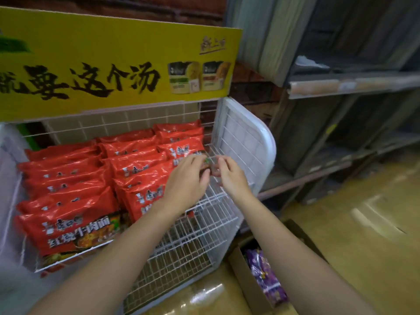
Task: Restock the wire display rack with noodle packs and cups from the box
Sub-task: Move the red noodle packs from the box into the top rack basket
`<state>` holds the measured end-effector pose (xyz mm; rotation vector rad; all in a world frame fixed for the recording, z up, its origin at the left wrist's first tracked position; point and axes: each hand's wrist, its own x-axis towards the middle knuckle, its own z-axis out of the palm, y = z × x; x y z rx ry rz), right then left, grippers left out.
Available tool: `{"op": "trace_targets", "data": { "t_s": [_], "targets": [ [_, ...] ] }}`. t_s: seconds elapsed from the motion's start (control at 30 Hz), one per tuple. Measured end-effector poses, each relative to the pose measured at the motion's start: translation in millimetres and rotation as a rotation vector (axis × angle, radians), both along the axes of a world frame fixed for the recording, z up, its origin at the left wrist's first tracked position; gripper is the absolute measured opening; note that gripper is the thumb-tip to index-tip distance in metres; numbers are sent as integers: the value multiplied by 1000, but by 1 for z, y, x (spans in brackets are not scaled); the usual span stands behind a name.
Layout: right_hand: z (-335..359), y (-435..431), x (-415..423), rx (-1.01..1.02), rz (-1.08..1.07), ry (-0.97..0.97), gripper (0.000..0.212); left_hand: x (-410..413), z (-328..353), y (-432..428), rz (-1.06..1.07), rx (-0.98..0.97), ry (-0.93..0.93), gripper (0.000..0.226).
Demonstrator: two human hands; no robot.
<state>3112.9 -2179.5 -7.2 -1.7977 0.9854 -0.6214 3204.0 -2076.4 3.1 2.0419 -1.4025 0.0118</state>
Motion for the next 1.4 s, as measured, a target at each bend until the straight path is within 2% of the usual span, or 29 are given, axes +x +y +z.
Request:
{"op": "trace_targets", "data": {
  "t_s": [0.17,0.3,0.43,0.63,0.83,1.07,1.3,1.4],
  "targets": [
    [-3,-7,-74,65,-188,-62,27,-57,-6,-29,-146,-13,112,40],
    [-6,-17,-145,79,-352,-104,19,-116,-10,-58,-251,-12,166,37],
    [-8,-32,-207,71,-464,-129,20,-174,-12,-87,-328,-22,211,35],
    [-39,-67,-302,93,-531,-116,29,-262,-33,-132,-409,0,335,32],
    [-90,-103,-350,133,-593,-148,25,-300,-83,-167,-367,35,404,30],
    [-195,-142,-361,144,-622,-93,25,-321,-194,-224,-334,144,535,28],
    [-387,-205,-357,128,-694,-101,23,-324,-388,-290,-366,140,574,26],
    [-463,-227,-355,89,-707,-106,28,-320,-461,-314,-395,123,557,26]
  ]
}}
